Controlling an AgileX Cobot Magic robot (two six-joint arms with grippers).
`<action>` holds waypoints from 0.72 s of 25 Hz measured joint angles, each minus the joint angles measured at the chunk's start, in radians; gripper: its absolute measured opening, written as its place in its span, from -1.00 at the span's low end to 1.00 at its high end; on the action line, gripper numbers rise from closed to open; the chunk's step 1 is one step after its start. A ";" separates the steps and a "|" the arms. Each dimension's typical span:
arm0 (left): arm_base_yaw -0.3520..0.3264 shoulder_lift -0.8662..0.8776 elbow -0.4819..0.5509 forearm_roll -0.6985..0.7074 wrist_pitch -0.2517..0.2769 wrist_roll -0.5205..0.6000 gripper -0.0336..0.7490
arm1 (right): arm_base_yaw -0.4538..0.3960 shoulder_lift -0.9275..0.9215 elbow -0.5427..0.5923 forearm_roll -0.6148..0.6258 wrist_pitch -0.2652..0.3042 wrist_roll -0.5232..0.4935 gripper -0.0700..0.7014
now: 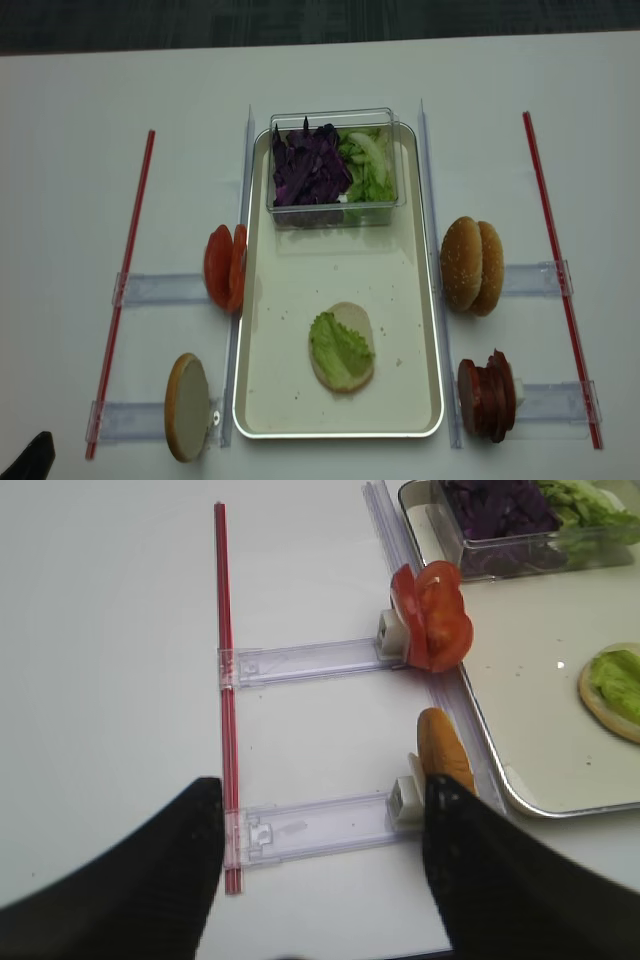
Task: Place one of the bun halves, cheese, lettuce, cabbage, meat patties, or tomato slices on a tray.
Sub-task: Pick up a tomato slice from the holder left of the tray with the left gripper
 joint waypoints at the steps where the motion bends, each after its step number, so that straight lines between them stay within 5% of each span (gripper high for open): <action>1: 0.000 0.000 0.000 0.000 0.000 0.000 0.15 | 0.000 0.000 0.000 0.000 0.000 0.000 0.44; 18: 0.000 0.000 0.000 0.000 0.000 0.000 0.14 | 0.000 0.000 0.000 0.000 0.000 0.000 0.44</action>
